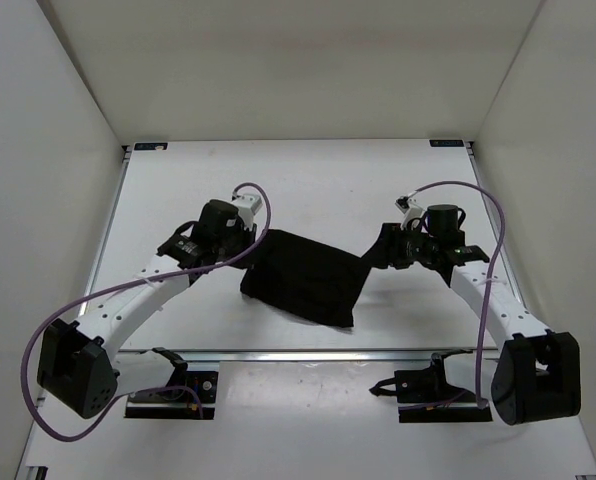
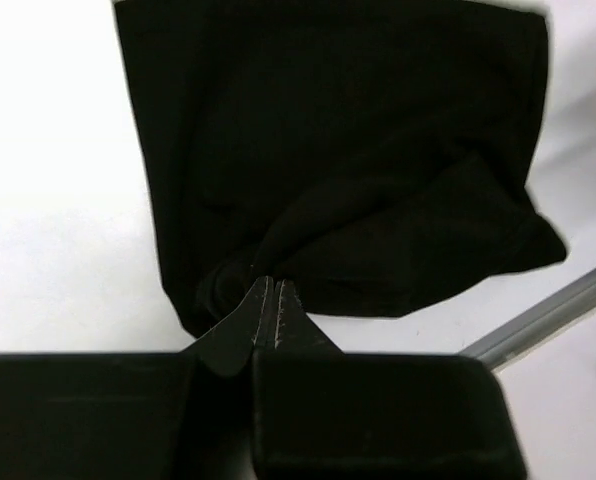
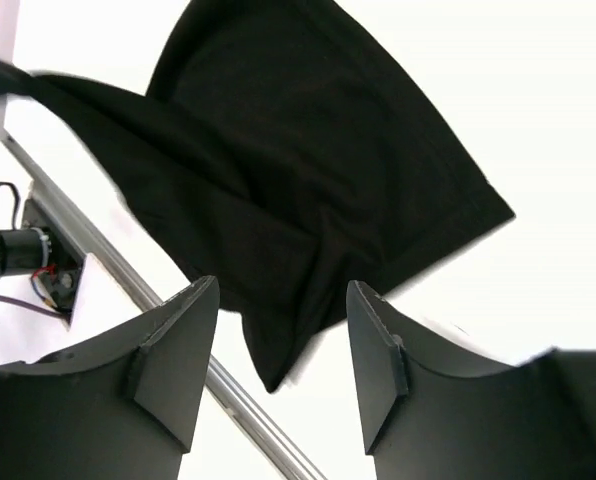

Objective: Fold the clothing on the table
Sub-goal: Flatten the skirt out

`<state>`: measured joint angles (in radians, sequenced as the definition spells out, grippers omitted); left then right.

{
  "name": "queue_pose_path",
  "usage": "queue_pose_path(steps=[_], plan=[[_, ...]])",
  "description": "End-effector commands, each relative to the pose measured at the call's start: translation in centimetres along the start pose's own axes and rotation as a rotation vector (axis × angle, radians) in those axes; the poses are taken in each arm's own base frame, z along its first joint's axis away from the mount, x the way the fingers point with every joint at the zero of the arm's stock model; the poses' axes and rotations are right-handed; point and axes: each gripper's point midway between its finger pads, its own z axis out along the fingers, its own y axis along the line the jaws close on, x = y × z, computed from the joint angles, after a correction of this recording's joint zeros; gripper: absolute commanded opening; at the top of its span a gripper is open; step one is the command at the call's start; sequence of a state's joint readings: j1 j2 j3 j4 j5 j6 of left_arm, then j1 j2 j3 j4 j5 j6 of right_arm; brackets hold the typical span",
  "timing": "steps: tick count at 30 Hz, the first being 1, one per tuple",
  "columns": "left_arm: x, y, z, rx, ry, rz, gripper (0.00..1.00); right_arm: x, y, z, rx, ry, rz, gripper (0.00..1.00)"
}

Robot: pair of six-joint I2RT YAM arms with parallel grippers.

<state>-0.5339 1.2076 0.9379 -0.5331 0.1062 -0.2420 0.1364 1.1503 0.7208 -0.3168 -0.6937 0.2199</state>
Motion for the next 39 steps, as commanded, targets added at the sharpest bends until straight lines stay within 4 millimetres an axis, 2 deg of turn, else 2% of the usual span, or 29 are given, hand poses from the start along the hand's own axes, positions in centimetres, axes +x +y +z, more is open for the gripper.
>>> queue_pose_path(steps=[1,5,8,12,18,20,21,25,32,36,39], plan=[[3.2,-1.0,0.9,0.071,0.060,-0.026,0.00,-0.4,1.1,1.1,-0.073,-0.011,-0.007,0.51],[4.9,-0.8,1.3,0.087,0.102,-0.049,0.00,0.7,1.7,2.6,-0.105,0.041,0.004,0.49],[6.9,-0.6,1.6,0.083,0.157,-0.050,0.00,3.0,2.5,4.0,-0.146,0.130,0.023,0.46],[8.4,-1.1,1.1,0.109,0.191,-0.085,0.00,5.9,3.3,5.3,-0.196,0.240,0.047,0.42],[11.3,-0.9,1.1,0.114,0.255,-0.114,0.00,9.1,4.2,6.8,-0.217,0.328,0.049,0.47],[11.8,-0.5,1.1,0.104,0.260,-0.122,0.00,9.8,3.9,7.3,-0.210,0.341,0.056,0.48],[11.4,-0.6,1.0,0.108,0.251,-0.116,0.00,10.1,3.6,7.6,-0.191,0.352,0.062,0.49],[10.8,-0.6,1.0,0.118,0.234,-0.113,0.00,10.3,2.5,8.1,-0.139,0.368,0.069,0.49],[10.6,-0.6,1.0,0.122,0.237,-0.092,0.00,9.1,0.4,9.0,-0.052,0.365,0.052,0.49],[10.6,-0.6,0.9,0.125,0.240,-0.084,0.00,8.4,0.0,9.5,-0.037,0.353,0.040,0.51],[11.0,-0.3,0.8,0.119,0.246,-0.083,0.00,9.2,0.0,9.9,-0.036,0.389,0.048,0.50]])
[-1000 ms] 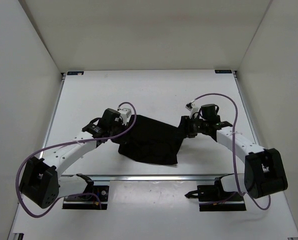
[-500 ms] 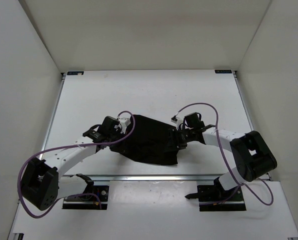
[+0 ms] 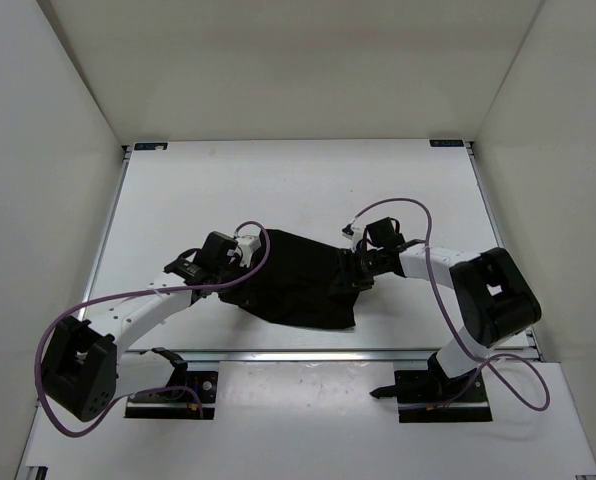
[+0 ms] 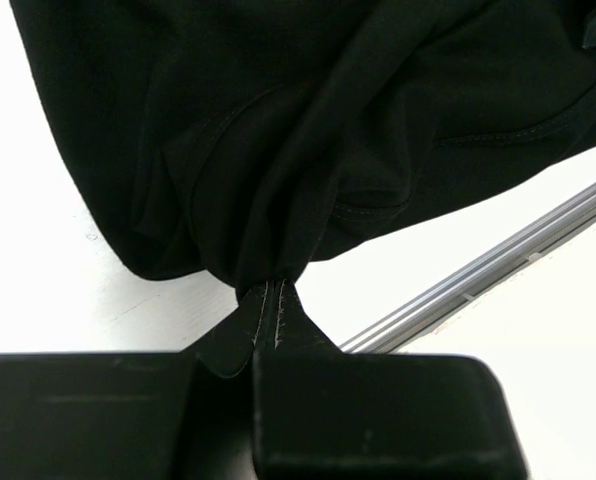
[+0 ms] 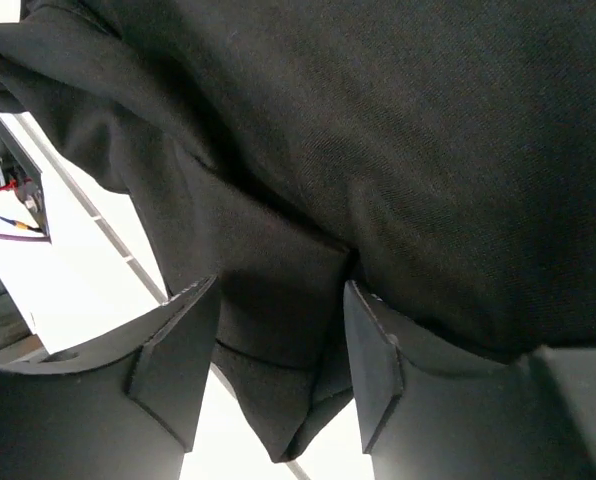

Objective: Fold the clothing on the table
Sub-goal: Flatten the skirt out

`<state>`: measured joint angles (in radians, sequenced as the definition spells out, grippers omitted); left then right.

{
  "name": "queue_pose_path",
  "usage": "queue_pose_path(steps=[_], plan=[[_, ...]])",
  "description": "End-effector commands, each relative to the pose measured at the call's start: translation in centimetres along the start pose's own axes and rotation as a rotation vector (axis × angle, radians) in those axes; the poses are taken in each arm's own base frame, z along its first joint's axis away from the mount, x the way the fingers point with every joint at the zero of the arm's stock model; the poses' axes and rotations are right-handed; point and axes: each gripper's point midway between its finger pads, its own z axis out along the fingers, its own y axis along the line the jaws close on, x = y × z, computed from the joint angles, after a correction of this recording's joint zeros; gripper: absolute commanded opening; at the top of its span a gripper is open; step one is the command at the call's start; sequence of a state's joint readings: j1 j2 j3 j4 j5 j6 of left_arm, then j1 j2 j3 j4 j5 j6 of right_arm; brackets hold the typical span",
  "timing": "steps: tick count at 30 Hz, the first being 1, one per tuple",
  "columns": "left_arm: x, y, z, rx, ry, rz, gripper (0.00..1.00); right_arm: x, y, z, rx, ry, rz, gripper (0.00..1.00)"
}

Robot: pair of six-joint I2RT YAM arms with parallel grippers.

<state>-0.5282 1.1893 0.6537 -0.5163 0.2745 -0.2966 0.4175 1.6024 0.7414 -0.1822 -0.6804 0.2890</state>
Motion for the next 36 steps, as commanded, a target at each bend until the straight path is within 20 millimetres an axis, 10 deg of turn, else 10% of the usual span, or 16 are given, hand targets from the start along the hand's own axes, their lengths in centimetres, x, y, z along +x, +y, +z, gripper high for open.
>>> queue_pose_path(steps=[1,9,14,20,26,28,33,36], plan=[[-1.0,-0.5,-0.8,0.021,-0.034,0.029,0.00,-0.8,-0.7,0.7,0.035,-0.003,-0.032,0.47],[-0.9,-0.3,-1.0,0.019,-0.045,0.028,0.00,-1.0,0.4,1.5,-0.009,0.009,-0.036,0.00],[-3.2,0.1,-1.8,-0.003,-0.099,0.043,0.00,-5.5,1.7,-1.0,0.030,-0.080,-0.101,0.00],[-15.2,4.2,-4.3,-0.162,-0.333,0.066,0.00,-19.1,4.4,-10.0,0.117,-0.401,-0.280,0.00],[-32.5,3.4,-12.0,-0.224,-0.664,0.124,0.00,-31.9,9.7,-24.0,0.188,-0.759,-0.458,0.00],[-38.1,0.6,-17.8,-0.205,-0.843,0.177,0.00,-34.7,12.2,-29.2,0.237,-0.893,-0.548,0.00],[-41.8,-3.8,-25.1,-0.226,-1.058,0.293,0.00,-34.4,14.3,-33.7,0.265,-0.989,-0.637,0.00],[-39.0,-4.3,-22.7,-0.251,-0.999,0.342,0.00,-30.8,11.6,-30.8,0.284,-0.904,-0.598,0.00]])
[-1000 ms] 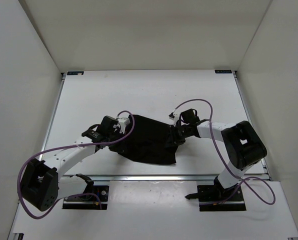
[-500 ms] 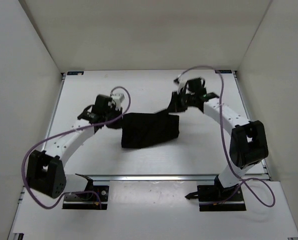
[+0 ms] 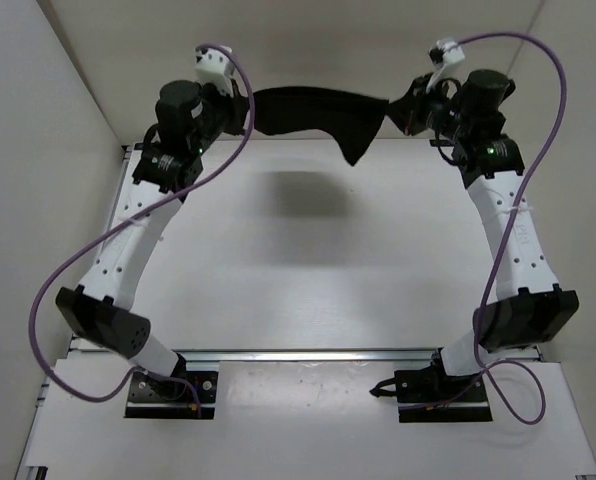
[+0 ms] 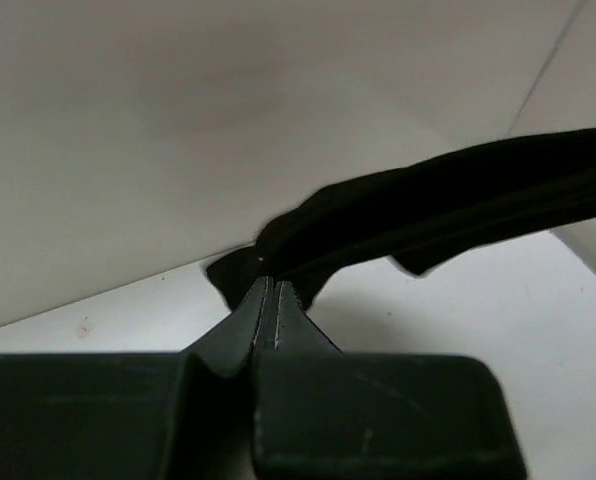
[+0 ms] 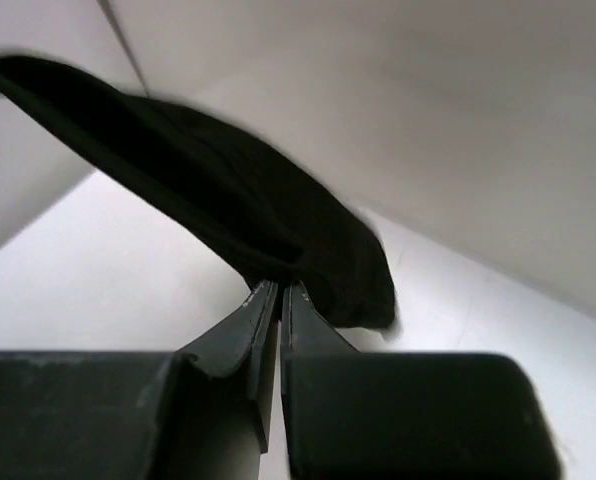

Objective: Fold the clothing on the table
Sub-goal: Flatten the skirt out

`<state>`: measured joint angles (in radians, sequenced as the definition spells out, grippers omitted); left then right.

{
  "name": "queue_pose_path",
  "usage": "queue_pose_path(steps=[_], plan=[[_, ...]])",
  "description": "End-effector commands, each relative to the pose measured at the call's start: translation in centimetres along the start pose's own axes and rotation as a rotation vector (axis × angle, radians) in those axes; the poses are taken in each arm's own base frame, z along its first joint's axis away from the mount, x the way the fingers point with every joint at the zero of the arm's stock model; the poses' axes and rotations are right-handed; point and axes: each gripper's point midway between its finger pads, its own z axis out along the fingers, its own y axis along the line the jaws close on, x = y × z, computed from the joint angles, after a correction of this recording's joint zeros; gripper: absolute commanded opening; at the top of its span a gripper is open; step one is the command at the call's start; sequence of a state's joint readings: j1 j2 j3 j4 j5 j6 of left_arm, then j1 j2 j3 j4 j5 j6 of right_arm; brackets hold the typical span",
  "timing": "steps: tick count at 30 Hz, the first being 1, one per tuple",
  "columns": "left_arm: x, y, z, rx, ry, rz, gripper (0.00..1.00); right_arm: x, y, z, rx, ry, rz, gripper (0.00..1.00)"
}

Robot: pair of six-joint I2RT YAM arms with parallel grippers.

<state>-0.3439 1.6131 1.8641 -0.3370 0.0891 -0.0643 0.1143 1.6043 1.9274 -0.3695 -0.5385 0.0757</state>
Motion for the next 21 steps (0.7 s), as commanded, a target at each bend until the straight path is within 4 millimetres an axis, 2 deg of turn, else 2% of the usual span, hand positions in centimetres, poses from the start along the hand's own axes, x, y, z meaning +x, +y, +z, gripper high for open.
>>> queue_pose_path(steps=[1,2,3,4,5,6,7,8,9,11,12,13,15,16,17,18,19,21], plan=[[3.3,-0.7,-2.7,-0.034,0.057,0.104,0.00,7.8,-0.7,-1.5,0.036,0.156,0.038,0.00],[6.4,-2.3,-4.0,0.005,0.110,0.108,0.00,10.9,0.1,-2.8,0.032,0.206,0.063,0.00],[6.0,-3.1,-6.1,0.022,0.096,0.110,0.00,11.4,1.3,-4.2,0.032,0.211,0.058,0.00],[10.0,-3.9,-6.9,0.031,0.176,0.106,0.00,14.0,2.3,-5.5,0.035,0.251,0.083,0.00],[12.7,-5.0,-9.1,0.046,0.227,0.098,0.00,17.3,3.0,-6.6,0.038,0.318,0.138,0.00],[13.1,-5.5,-11.3,0.050,0.238,0.068,0.00,17.6,4.7,-7.9,0.019,0.326,0.152,0.00],[16.3,-6.4,-12.5,0.074,0.309,0.030,0.00,18.8,5.9,-9.1,0.007,0.343,0.190,0.00],[18.0,-7.3,-14.6,0.099,0.358,-0.005,0.00,20.2,6.6,-9.8,0.004,0.383,0.238,0.00],[18.4,-7.4,-16.3,0.105,0.376,-0.023,0.00,19.4,8.0,-10.5,-0.022,0.360,0.244,0.00],[19.0,-6.9,-17.8,0.087,0.401,-0.076,0.00,19.3,9.5,-11.0,-0.060,0.360,0.290,0.00],[17.4,-6.5,-18.0,0.081,0.366,-0.082,0.00,18.2,9.6,-10.9,-0.064,0.335,0.285,0.00],[17.0,-5.5,-18.0,0.054,0.360,-0.081,0.00,18.4,9.7,-10.4,-0.083,0.351,0.301,0.00],[13.2,-4.2,-16.6,0.025,0.277,-0.037,0.00,15.2,9.6,-9.1,-0.120,0.299,0.265,0.00],[13.0,-3.6,-15.6,-0.001,0.277,-0.018,0.00,15.3,9.1,-8.0,-0.124,0.310,0.257,0.00],[10.9,-3.0,-15.2,-0.021,0.232,0.013,0.00,13.8,8.6,-6.9,-0.125,0.284,0.213,0.00],[9.8,-2.6,-13.7,-0.030,0.221,0.036,0.00,11.1,8.3,-6.4,-0.121,0.236,0.168,0.00],[9.7,-2.4,-12.5,-0.040,0.230,0.047,0.00,11.0,7.6,-5.3,-0.114,0.246,0.154,0.00],[4.9,-2.4,-10.9,-0.042,0.127,0.046,0.00,6.8,6.2,-3.5,-0.088,0.182,0.083,0.00]])
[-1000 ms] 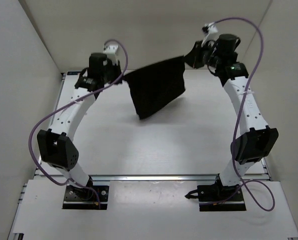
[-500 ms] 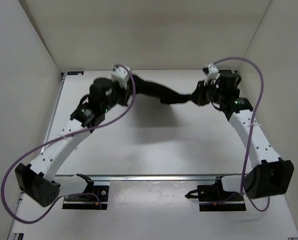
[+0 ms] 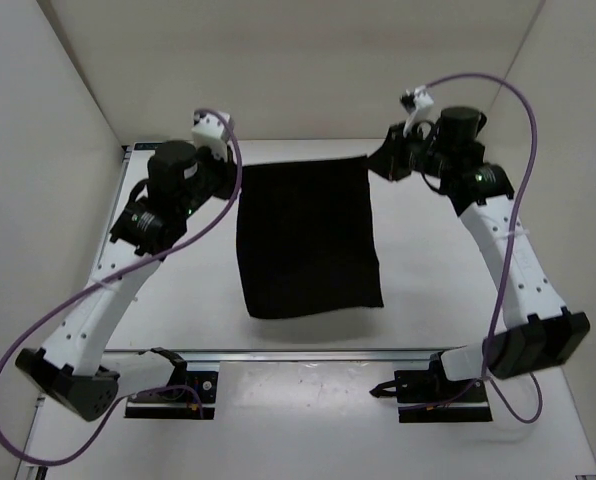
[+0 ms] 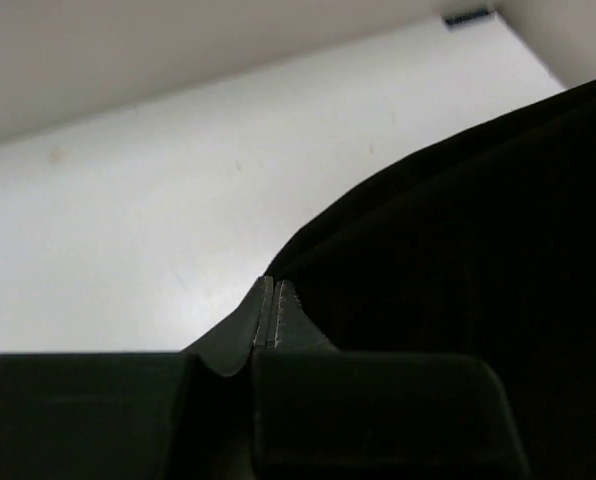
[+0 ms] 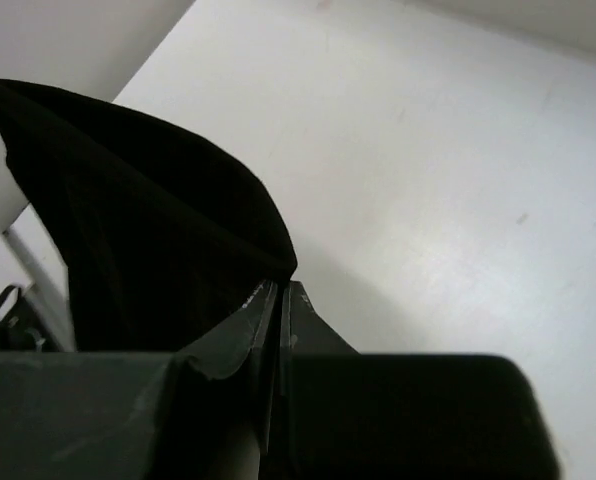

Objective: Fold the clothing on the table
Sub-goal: Flatten the skirt out

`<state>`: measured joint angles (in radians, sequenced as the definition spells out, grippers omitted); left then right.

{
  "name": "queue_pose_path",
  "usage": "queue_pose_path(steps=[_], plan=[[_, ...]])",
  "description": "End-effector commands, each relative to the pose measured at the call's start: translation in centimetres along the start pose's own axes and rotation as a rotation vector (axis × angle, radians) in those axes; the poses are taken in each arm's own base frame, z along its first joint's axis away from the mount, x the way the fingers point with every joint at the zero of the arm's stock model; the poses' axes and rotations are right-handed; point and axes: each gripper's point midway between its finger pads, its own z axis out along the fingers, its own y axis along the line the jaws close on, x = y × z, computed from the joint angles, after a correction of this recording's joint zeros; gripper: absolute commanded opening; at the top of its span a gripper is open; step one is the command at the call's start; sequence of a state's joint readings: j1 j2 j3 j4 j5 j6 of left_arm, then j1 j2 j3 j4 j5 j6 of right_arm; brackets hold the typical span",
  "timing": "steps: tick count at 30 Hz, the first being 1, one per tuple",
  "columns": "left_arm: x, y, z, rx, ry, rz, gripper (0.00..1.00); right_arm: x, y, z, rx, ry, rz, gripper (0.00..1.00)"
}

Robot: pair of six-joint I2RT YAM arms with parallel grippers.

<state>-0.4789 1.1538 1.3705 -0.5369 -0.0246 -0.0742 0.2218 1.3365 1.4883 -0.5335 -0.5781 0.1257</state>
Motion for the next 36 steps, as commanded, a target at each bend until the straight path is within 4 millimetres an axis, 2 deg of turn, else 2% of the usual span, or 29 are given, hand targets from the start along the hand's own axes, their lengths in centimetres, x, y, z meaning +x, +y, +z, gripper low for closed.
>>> queue_pose_path(steps=[1,2,3,4,6,7,10,12,13,14,16,18,20,23,25,26,28,29,30,31,32,33,35,36], plan=[[-6.8,1.2,1.1,-0.046,-0.153,0.037,0.00,-8.5,-0.2,-0.5,0.037,-0.163,-0.160,0.00],[-7.2,0.9,1.7,-0.035,-0.155,0.038,0.00,-9.3,-0.3,-0.6,0.049,-0.173,-0.172,0.00],[-8.9,0.5,1.2,-0.028,-0.197,0.048,0.00,-11.2,0.2,-1.2,0.045,-0.209,-0.201,0.00],[-9.7,0.2,1.4,-0.024,-0.215,0.062,0.00,-12.2,0.4,-1.7,0.053,-0.233,-0.231,0.00],[-10.5,-0.2,1.3,-0.023,-0.243,0.063,0.00,-12.7,1.1,-2.0,0.049,-0.245,-0.242,0.00],[-10.4,-0.2,1.2,-0.026,-0.246,0.088,0.00,-12.6,0.7,-2.1,0.061,-0.246,-0.252,0.00],[-9.6,0.3,0.7,-0.036,-0.243,0.080,0.00,-11.5,0.8,-2.4,0.069,-0.233,-0.248,0.00],[-9.8,-0.1,-0.7,-0.029,-0.266,0.078,0.00,-10.8,1.0,-2.9,0.081,-0.234,-0.246,0.00],[-8.9,-0.1,-0.5,-0.033,-0.249,0.077,0.00,-10.3,1.1,-3.3,0.093,-0.233,-0.241,0.00],[-9.0,-0.2,-1.3,-0.028,-0.264,0.070,0.00,-9.3,1.4,-3.0,0.088,-0.220,-0.229,0.00],[-8.3,-0.5,-2.7,-0.013,-0.264,0.038,0.00,-7.6,2.1,-3.8,0.090,-0.204,-0.201,0.00],[-6.9,-1.1,-3.5,0.004,-0.233,0.034,0.00,-5.4,2.2,-3.9,0.088,-0.167,-0.143,0.00],[-6.4,-1.4,-4.7,0.020,-0.217,0.029,0.00,-4.1,3.4,-4.4,0.078,-0.140,-0.130,0.01],[-6.7,-1.5,-7.2,0.036,-0.225,0.002,0.00,-3.6,5.2,-5.5,0.076,-0.127,-0.113,0.00],[-7.1,-0.7,-8.2,0.012,-0.266,-0.031,0.00,-3.0,5.0,-5.3,0.074,-0.120,-0.088,0.00],[-6.8,-0.1,-7.8,-0.009,-0.264,-0.039,0.00,-3.2,4.7,-5.3,0.065,-0.125,-0.077,0.00],[-4.7,0.7,-6.0,-0.033,-0.211,-0.045,0.00,-2.5,3.2,-4.6,0.069,-0.103,-0.039,0.00],[-4.5,0.5,-5.5,-0.019,-0.211,-0.046,0.00,-2.2,2.4,-4.0,0.061,-0.087,-0.028,0.01],[-2.3,0.7,-4.1,-0.028,-0.153,-0.040,0.00,-1.0,1.4,-2.9,0.068,-0.051,-0.009,0.01],[-0.2,0.0,-2.8,-0.005,-0.118,-0.048,0.00,-0.2,0.9,-2.2,0.066,-0.035,-0.011,0.00],[2.0,0.1,-1.7,-0.015,-0.092,-0.050,0.00,1.5,-0.2,-1.0,0.071,0.005,0.010,0.00],[3.1,-0.2,-1.3,-0.008,-0.083,-0.055,0.00,2.5,-0.8,-0.3,0.069,0.024,0.026,0.00],[8.2,0.3,0.7,-0.023,0.002,-0.093,0.00,6.6,-2.2,1.8,0.049,0.086,0.090,0.00],[9.1,0.4,1.1,-0.017,0.007,-0.101,0.00,7.5,-3.0,2.5,0.042,0.091,0.108,0.00]])
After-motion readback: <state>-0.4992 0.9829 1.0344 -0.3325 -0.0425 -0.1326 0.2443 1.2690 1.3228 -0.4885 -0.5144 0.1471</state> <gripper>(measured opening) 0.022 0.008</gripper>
